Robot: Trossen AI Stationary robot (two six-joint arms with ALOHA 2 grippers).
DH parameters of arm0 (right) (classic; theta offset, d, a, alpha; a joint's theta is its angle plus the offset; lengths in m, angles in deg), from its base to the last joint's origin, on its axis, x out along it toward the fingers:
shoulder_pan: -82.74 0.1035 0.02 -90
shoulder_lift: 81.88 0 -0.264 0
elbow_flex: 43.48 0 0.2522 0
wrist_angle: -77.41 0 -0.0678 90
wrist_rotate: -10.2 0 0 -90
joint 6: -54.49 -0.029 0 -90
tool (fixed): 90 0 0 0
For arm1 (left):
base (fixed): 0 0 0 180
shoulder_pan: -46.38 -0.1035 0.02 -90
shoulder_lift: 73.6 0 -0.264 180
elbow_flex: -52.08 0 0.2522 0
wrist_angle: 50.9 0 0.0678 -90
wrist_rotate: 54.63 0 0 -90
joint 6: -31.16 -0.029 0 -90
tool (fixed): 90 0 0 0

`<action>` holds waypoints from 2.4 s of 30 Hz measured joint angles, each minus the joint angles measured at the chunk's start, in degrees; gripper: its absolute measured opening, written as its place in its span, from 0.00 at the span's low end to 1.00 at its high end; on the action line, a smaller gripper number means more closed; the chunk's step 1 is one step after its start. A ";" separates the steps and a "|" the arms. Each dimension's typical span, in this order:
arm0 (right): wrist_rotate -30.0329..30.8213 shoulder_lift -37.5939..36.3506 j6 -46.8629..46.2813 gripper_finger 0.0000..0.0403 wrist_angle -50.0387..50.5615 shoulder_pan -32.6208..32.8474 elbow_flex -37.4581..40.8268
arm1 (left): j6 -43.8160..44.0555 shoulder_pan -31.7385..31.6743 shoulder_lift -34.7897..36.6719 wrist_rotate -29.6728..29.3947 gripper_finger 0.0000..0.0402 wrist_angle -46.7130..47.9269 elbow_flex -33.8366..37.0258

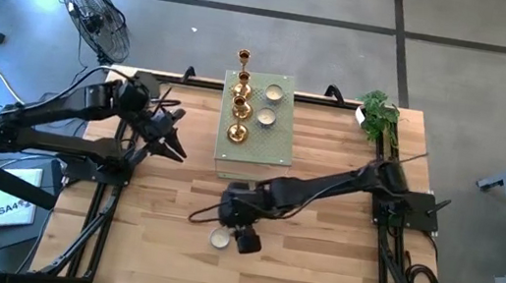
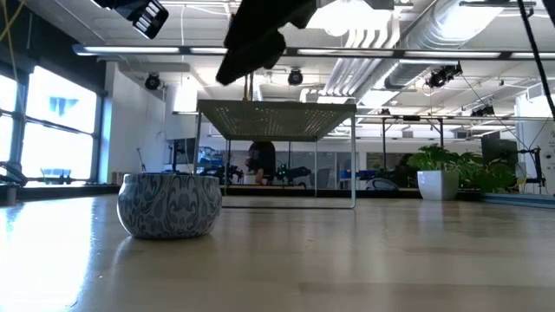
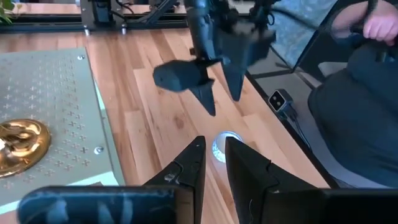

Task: Pick & Place candle stick holders
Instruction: Put the blue scented candle on the shelf aligned with the blue scented candles

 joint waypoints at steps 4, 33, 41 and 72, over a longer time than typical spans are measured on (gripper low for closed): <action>-0.17 6.19 1.10 0.64 7.15 0.15 -7.92 | 0.82 0.00 1.65 0.15 0.15 -0.93 1.89; 2.17 16.80 -4.32 0.64 13.29 1.71 -21.88 | 2.32 0.00 3.01 0.97 0.15 -7.69 5.63; 0.81 18.26 -5.47 0.64 12.62 1.85 -21.80 | 2.32 0.02 3.01 2.71 0.15 -6.35 5.63; -1.61 25.21 -4.25 0.64 9.08 1.15 -21.95 | 1.88 0.00 3.04 8.34 0.15 -21.98 20.71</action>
